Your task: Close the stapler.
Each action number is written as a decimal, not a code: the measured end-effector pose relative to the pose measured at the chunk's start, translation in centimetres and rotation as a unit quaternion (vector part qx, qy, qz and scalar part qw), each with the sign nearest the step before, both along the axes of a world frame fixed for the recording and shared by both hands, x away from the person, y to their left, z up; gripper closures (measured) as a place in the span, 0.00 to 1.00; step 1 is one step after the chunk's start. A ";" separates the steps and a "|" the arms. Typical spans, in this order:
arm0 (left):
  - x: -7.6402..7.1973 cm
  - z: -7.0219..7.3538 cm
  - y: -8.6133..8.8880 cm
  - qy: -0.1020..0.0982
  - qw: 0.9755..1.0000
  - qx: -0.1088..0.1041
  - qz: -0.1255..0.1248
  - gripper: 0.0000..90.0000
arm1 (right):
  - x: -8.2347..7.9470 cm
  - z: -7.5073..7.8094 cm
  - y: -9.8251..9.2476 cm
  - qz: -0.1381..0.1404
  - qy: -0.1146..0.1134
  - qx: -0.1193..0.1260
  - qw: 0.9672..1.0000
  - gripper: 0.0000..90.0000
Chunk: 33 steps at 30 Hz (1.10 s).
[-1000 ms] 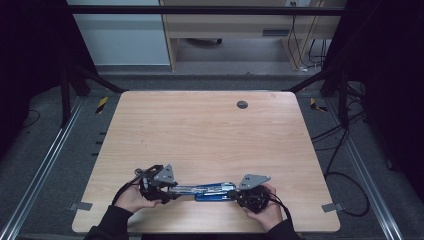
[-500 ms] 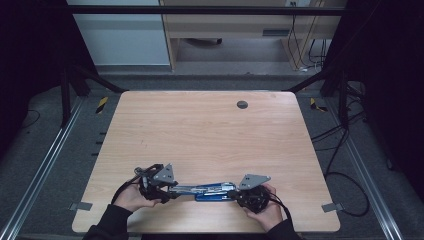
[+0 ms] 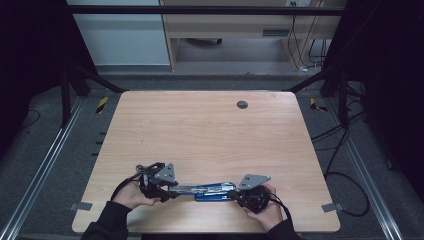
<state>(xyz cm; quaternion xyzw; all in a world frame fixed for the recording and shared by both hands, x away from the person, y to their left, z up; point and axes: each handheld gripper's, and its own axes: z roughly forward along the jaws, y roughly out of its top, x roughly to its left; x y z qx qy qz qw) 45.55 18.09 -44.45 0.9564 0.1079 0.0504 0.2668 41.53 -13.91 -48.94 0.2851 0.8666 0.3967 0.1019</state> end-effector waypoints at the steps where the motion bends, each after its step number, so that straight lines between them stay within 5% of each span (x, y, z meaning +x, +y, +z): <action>1: 0.1 0.1 0.0 -0.001 1.000 0.004 -0.003 0.67 | 0.0 0.0 0.0 0.000 0.000 0.000 1.000 1.00; 24: 0.5 1.2 -0.8 0.009 0.999 0.035 -0.027 0.69 | 0.1 0.0 0.0 0.001 0.001 0.000 1.000 1.00; 29: 0.5 2.2 -0.8 0.011 1.000 0.008 -0.025 0.70 | 0.0 0.0 0.0 0.001 0.002 0.000 1.000 1.00; 33: 0.5 2.2 -1.1 0.009 0.999 0.030 -0.028 0.70 | 0.0 0.0 0.0 0.001 0.002 -0.001 1.000 1.00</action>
